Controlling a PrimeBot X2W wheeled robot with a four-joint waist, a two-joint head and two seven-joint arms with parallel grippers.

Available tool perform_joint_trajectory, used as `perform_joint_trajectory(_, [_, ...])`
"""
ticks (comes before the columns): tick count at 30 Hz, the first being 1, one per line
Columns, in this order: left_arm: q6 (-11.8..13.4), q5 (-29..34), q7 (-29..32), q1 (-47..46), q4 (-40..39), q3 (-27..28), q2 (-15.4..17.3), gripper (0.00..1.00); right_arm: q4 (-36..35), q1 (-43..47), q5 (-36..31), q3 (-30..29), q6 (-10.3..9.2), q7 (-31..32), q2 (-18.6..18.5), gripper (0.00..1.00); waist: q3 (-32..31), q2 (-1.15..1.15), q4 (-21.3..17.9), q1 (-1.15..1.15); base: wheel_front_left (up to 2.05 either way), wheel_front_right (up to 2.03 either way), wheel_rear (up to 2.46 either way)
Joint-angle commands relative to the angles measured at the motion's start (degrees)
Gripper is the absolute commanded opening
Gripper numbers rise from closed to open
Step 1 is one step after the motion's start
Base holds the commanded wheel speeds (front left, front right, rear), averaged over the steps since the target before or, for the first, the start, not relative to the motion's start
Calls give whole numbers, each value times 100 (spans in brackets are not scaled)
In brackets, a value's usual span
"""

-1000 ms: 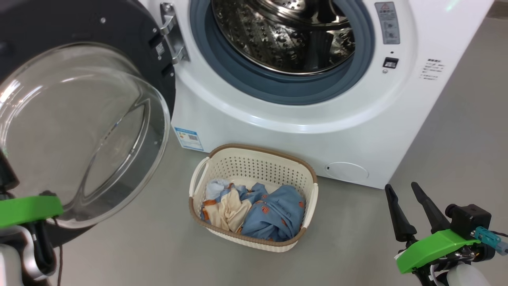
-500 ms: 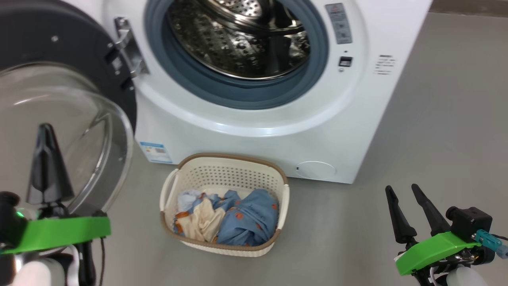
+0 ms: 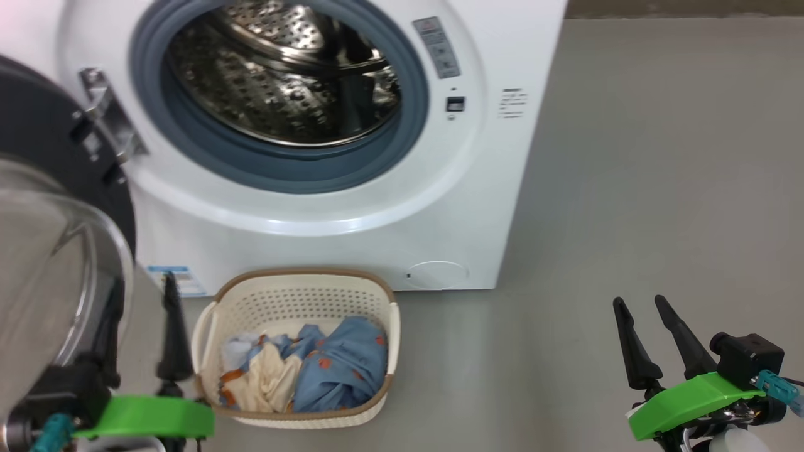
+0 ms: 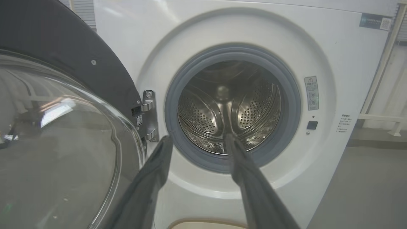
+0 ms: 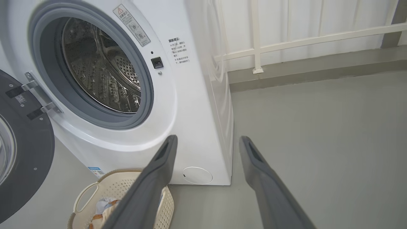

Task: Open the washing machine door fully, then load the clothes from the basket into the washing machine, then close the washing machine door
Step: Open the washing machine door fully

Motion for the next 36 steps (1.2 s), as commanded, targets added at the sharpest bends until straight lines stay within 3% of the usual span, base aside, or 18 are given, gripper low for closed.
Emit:
perform_joint_trajectory(1, [-6,29,1,-52,-82,167,91,100,-171,33,-1,116,9,-69,-39,100,-91,0,-227,0,0,0,0])
perform_joint_trajectory(20, [-80,136,-128,562,680,9,16,100,-668,249,-196,75,9,-70,1,100,-264,0,-831,0,0,0,0])
perform_joint_trajectory(36, [-5,257,-138,652,850,166,-94,100,-826,487,-229,-124,9,-70,99,100,-366,0,-779,0,0,0,0])
